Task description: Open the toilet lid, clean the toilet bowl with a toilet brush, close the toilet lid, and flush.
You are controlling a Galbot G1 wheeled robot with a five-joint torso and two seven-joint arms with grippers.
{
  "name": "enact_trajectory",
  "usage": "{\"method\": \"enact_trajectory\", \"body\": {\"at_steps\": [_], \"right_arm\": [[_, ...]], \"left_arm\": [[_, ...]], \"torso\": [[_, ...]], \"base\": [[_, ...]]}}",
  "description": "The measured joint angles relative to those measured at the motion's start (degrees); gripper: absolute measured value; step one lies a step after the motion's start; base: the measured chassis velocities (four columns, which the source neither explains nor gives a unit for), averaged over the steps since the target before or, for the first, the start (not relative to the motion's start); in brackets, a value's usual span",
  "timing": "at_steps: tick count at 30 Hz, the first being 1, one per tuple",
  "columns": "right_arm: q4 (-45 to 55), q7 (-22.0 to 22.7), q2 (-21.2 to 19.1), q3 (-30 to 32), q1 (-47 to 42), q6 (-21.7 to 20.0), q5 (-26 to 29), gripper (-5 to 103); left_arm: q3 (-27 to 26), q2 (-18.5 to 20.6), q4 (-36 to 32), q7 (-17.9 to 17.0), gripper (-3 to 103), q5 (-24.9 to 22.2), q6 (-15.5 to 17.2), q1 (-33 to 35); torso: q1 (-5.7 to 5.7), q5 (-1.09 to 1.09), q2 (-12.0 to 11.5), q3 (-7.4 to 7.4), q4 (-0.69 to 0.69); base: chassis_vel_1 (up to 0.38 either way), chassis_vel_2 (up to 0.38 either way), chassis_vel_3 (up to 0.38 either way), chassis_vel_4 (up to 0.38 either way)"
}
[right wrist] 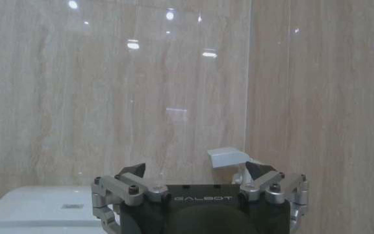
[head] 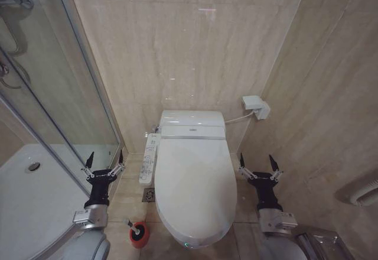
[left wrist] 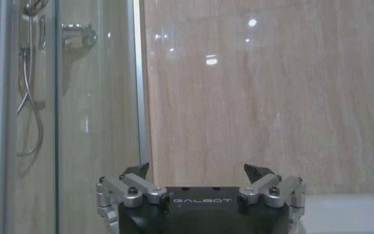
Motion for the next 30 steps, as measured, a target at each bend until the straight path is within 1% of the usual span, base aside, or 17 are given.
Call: {"method": "enact_trajectory", "body": {"at_steps": [6,10,18,30], "right_arm": [[0.00,0.00,0.00,0.00,0.00,0.00,0.00,100],[0.00,0.00,0.00,0.00,0.00,0.00,0.00,100],[0.00,0.00,0.00,0.00,0.01,0.00,0.00,100],[0.01,0.00,0.00,0.00,-0.01,0.00,0.00,100]], "left_arm": [[0.65,-0.90,0.02,-0.28,99,2.00,0.04,-0.48],[1.24,-1.77,0.94,-0.28,99,3.47,-0.89,-0.26],[1.44,-2.05,2.14,-0.16,99,3.89,-1.77,-0.76],[1.77,-2.08,2.41,0.21,99,4.29,-1.78,-1.24]], "torso": [[0.00,0.00,0.00,0.00,0.00],[-0.01,0.00,0.00,-0.01,0.00],[0.03,0.00,0.00,0.01,0.00],[-0.01,0.00,0.00,-0.01,0.00]], "base": [[0.000,0.000,0.000,0.000],[0.000,0.000,0.000,0.000],[-0.045,0.044,0.049,-0.037],[-0.014,0.006,0.018,-0.011]]}}
